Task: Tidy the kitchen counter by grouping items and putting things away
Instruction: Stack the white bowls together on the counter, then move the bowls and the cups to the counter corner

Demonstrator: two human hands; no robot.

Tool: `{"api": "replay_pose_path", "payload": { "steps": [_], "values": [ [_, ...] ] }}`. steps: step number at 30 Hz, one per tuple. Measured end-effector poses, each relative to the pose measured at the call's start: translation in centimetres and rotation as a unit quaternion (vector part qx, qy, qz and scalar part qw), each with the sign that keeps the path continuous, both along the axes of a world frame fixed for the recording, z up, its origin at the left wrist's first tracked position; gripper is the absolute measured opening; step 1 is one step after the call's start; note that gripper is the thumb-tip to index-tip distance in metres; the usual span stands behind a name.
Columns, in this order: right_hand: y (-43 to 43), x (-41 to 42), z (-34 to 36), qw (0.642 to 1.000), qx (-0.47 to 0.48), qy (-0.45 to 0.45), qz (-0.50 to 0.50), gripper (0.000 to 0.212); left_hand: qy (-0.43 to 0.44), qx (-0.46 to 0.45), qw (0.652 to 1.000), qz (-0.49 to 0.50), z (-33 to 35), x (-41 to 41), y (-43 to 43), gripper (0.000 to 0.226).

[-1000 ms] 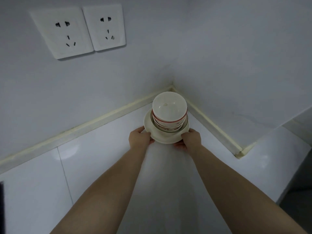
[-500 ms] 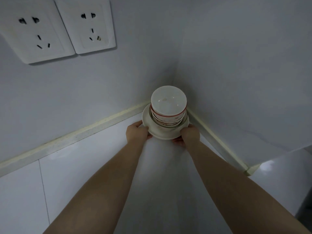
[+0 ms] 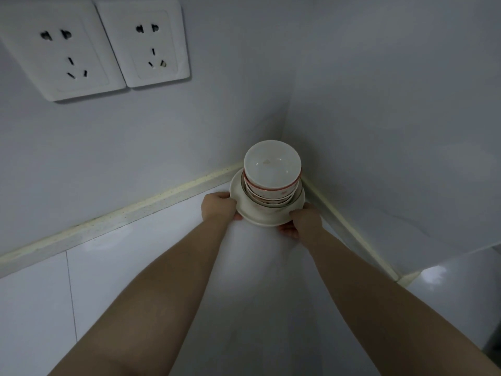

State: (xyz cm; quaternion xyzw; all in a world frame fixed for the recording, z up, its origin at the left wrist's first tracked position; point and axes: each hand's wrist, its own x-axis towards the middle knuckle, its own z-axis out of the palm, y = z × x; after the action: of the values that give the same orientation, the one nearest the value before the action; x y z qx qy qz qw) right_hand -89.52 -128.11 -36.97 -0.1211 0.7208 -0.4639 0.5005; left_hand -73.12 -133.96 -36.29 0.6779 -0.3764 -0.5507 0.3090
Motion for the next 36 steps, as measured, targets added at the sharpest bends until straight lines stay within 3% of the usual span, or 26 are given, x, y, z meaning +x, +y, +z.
{"api": "replay_pose_path", "payload": {
  "steps": [9, 12, 17, 21, 26, 29, 32, 36],
  "values": [
    [1.0, 0.9, 0.5, 0.999, 0.007, 0.027, 0.018, 0.028, 0.051, 0.03, 0.998, -0.024, 0.9, 0.2, 1.5, 0.026],
    [1.8, 2.1, 1.8, 0.999, 0.022, -0.026, -0.005, 0.015, 0.045, 0.049, 0.995, -0.079, 2.7, 0.6, 3.2, 0.021],
    [3.7, 5.3, 4.9, 0.994, 0.074, -0.049, 0.069, 0.009, -0.007, 0.014, 0.989, -0.15, 6.0, 3.7, 5.6, 0.024],
    [5.1, 8.0, 8.0, 0.985, 0.101, -0.012, 0.141, 0.007, -0.09, -0.056, 0.977, -0.188, 8.0, 7.3, 7.7, 0.029],
    [6.9, 13.0, 11.7, 0.972, 0.025, 0.086, 0.217, 0.012, -0.236, -0.183, 0.929, -0.217, 11.2, 12.0, 11.6, 0.034],
    [8.6, 16.5, 13.3, 0.941, -0.023, 0.197, 0.275, 0.015, -0.314, -0.226, 0.896, -0.216, 12.7, 15.5, 14.5, 0.036],
    [10.9, 19.9, 14.9, 0.864, -0.079, 0.36, 0.342, 0.028, -0.384, -0.254, 0.857, -0.231, 14.1, 19.3, 17.4, 0.037],
    [15.3, 25.8, 17.2, 0.784, -0.176, 0.44, 0.401, 0.033, -0.451, -0.312, 0.811, -0.207, 16.1, 25.4, 22.4, 0.039]
  ]
}}
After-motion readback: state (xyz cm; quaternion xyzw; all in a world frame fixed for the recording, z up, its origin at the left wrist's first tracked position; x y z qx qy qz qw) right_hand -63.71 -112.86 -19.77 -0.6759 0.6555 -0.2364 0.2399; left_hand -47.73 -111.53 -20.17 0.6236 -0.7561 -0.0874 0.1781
